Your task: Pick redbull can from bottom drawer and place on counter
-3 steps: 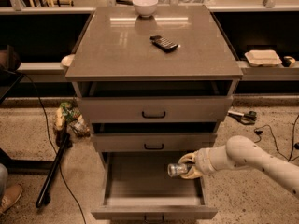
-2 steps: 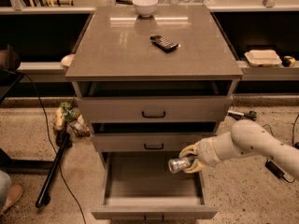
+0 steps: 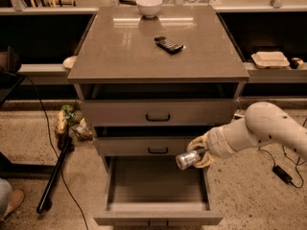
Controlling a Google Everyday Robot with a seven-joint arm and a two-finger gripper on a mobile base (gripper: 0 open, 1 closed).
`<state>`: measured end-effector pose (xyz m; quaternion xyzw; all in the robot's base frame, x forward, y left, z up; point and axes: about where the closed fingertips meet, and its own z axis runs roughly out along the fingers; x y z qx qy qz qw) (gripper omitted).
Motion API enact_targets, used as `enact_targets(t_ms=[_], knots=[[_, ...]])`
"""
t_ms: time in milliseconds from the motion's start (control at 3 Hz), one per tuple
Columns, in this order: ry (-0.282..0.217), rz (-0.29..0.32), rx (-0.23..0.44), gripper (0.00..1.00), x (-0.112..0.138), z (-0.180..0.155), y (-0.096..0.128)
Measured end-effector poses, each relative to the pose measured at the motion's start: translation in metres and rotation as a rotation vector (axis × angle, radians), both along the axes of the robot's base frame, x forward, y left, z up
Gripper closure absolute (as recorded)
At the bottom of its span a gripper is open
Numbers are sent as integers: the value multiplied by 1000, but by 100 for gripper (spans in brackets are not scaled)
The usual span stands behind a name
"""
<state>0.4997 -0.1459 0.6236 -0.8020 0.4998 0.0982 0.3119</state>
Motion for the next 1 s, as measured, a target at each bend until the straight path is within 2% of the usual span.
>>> enact_targets(t_ms=[333, 1000], knots=[[-45, 23, -36, 100, 10, 21, 1], [-268, 160, -208, 100, 60, 126, 23]])
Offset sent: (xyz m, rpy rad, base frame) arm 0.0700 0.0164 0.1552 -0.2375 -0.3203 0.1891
